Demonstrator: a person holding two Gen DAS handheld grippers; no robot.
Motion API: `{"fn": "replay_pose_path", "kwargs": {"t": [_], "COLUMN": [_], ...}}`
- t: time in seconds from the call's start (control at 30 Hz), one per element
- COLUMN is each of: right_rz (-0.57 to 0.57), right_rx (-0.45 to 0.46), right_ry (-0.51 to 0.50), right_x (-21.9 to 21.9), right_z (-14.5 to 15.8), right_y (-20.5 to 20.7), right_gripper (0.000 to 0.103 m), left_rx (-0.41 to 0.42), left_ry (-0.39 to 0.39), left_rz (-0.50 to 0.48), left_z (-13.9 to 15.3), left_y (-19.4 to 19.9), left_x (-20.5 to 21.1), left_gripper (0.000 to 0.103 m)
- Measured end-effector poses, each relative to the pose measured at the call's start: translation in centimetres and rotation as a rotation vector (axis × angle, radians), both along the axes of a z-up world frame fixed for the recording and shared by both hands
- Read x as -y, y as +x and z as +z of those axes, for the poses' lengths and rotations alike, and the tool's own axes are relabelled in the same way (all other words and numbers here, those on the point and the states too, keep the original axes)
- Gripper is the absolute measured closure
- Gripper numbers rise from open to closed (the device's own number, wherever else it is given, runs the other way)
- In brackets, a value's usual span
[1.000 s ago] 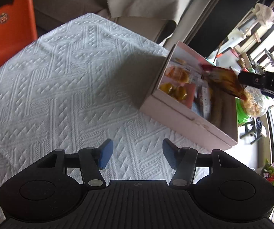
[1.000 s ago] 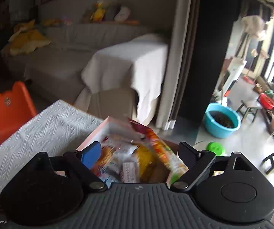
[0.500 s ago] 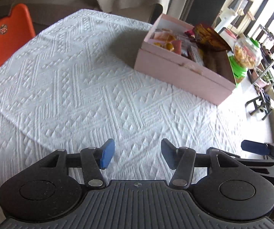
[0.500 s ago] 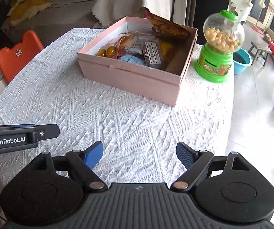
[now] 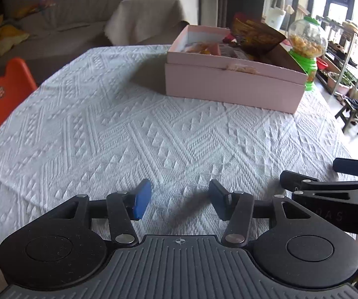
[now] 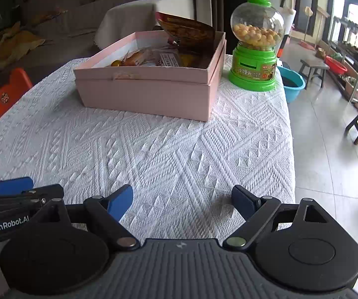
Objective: Organize snacks
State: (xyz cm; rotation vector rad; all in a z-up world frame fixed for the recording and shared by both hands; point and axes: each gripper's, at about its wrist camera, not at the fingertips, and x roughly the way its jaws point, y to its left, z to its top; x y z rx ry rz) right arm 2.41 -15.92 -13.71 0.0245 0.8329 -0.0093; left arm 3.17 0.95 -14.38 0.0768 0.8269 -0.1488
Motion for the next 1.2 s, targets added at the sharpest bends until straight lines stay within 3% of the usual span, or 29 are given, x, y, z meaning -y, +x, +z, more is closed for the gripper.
{"fn": "replay_pose_path", "kwargs": {"t": [0.13,0.43,1.2], "right_rz": [-0.047,-0.045,-0.021], "right_rx": [0.073,0.051,0.041], "right_ry": [-0.025,-0.032,-0.034], "right_x": [-0.5,-0.4,-0.5], "right_z": [-0.8,-0.7,-0.7], "right_y": [-1.3,-0.5,-0.4], "right_gripper": [0.01,0.007,0.004], "left_rx": [-0.007,-0.073,-0.071], "left_ry": [-0.017,0.021,0.018], "left_rz": [0.012,0.009,0.012], "left_z": [0.0,0.3,0.3], "left_y": [-0.2,0.8,0.8], "left_x": [-0.2,0.3,0.3], "left_gripper": [0.046,0.045,0.045]}}
